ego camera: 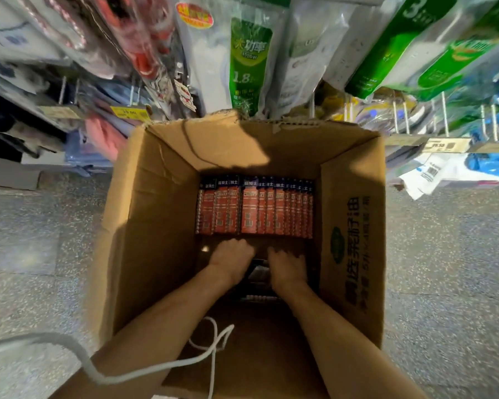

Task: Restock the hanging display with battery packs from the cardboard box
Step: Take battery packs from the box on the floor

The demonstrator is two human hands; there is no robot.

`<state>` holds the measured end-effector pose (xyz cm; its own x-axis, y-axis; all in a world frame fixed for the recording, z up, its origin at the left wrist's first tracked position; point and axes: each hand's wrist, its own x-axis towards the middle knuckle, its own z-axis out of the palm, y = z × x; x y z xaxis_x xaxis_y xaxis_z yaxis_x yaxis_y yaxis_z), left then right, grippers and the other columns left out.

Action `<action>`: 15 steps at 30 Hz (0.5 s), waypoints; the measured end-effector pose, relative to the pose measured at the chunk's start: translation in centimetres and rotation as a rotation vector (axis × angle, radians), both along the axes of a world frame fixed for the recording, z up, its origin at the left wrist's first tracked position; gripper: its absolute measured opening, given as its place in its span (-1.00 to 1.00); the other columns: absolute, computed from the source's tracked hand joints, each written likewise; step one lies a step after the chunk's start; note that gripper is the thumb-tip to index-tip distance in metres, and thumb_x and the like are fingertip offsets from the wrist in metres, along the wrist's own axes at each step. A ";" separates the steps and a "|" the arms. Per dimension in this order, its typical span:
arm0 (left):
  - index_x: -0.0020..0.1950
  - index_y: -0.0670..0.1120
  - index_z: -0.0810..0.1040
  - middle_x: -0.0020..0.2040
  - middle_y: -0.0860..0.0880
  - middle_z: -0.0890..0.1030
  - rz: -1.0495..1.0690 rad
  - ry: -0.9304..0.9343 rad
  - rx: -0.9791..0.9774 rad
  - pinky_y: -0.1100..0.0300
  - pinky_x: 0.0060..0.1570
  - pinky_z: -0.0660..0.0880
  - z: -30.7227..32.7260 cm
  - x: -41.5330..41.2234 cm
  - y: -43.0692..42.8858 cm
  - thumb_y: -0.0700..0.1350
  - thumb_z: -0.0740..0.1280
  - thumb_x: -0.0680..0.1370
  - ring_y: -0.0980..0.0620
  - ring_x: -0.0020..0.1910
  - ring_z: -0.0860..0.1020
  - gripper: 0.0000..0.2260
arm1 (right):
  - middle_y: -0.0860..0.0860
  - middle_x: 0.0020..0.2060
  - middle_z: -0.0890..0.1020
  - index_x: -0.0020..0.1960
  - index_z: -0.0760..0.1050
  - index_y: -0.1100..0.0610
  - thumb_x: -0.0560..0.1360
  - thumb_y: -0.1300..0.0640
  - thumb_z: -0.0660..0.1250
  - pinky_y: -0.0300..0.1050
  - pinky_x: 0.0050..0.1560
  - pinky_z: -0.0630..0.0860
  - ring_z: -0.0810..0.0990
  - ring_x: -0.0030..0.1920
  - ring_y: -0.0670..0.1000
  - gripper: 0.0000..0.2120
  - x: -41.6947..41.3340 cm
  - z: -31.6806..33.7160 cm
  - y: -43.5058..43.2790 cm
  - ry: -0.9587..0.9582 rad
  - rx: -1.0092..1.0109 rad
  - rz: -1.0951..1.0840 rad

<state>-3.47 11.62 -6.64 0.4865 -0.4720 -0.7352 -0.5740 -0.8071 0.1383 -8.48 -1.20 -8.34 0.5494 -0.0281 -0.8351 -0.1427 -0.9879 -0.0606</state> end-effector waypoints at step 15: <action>0.00 0.08 0.69 -0.26 0.05 0.64 -0.568 -0.585 -0.116 0.23 -0.44 0.42 25.8 5.2 3.4 -0.07 0.45 0.39 0.04 -0.28 0.64 -0.80 | -0.02 0.14 0.61 0.27 0.50 0.10 0.31 0.01 0.65 0.14 0.30 0.50 0.59 0.14 -0.04 -0.39 5.2 16.6 -3.7 -0.147 0.885 -0.384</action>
<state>1.77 15.03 19.19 0.4405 -0.8186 -0.3686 -0.8955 -0.3713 -0.2454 -3.23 -4.89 8.31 0.7340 0.3775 -0.5646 -0.3772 -0.4648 -0.8010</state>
